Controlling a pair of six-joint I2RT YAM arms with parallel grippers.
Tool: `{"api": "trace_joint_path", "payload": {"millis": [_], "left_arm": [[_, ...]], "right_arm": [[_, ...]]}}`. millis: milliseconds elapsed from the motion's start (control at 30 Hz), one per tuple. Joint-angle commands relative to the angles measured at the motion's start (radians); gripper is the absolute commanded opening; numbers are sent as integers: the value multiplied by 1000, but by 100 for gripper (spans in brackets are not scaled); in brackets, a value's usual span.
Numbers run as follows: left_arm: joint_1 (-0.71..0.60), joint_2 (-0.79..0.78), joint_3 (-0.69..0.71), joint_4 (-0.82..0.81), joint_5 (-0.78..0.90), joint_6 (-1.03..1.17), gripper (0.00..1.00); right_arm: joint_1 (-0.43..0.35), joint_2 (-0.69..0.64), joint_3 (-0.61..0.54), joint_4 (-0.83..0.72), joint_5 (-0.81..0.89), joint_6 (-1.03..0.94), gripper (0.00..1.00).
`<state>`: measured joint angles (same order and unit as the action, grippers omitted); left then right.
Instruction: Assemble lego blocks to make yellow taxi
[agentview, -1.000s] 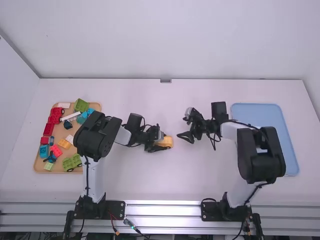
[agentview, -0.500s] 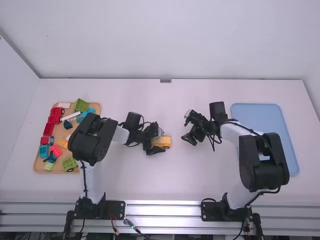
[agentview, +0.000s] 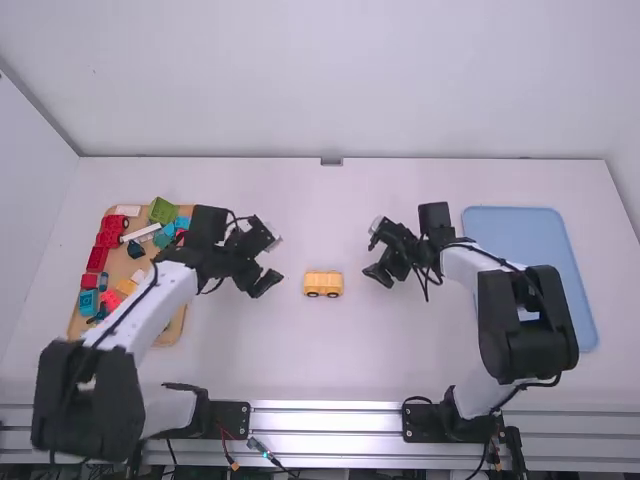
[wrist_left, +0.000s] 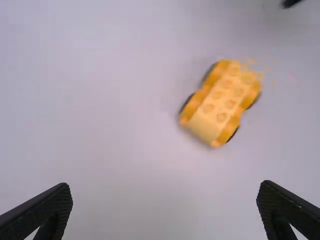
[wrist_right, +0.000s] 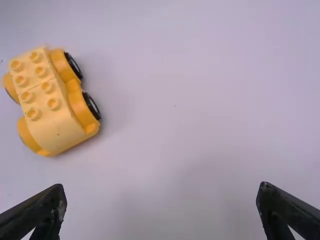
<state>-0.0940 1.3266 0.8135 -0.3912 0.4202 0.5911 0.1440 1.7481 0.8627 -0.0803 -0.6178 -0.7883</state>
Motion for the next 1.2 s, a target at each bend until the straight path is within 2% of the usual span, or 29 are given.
{"api": "trace_joint_path", "payload": {"millis": [0, 67, 167, 300, 533, 700, 833, 933, 1033, 1167], "left_arm": [[14, -123, -3, -42, -280, -283, 99], [17, -175, -3, -50, -346, -373, 99], [16, -306, -3, -71, -586, -723, 99], [16, -393, -3, -123, -730, -834, 99], [51, -419, -3, -140, -840, -990, 99], [181, -377, 45, -225, -787, -1082, 99], [395, -260, 146, -310, -602, -1065, 99], [491, -178, 183, -307, -483, -1016, 99], [571, -79, 204, -287, -373, -974, 99], [632, 31, 204, -251, -335, -993, 99]], "right_arm": [[-1, -24, 6, 21, -2, 7, 99], [-1, -24, 6, 34, -2, 7, 99], [0, -24, 6, 60, -2, 7, 99], [3, -24, 6, 66, -2, 7, 99], [-2, -24, 6, 66, -2, 7, 99], [-1, -24, 6, 76, -2, 29, 99], [1, -24, 6, 120, -31, 111, 99], [-1, -24, 6, 127, -108, 96, 99], [-1, -24, 5, 109, -265, -53, 99], [-17, -24, 5, 40, -458, -322, 99]]}}
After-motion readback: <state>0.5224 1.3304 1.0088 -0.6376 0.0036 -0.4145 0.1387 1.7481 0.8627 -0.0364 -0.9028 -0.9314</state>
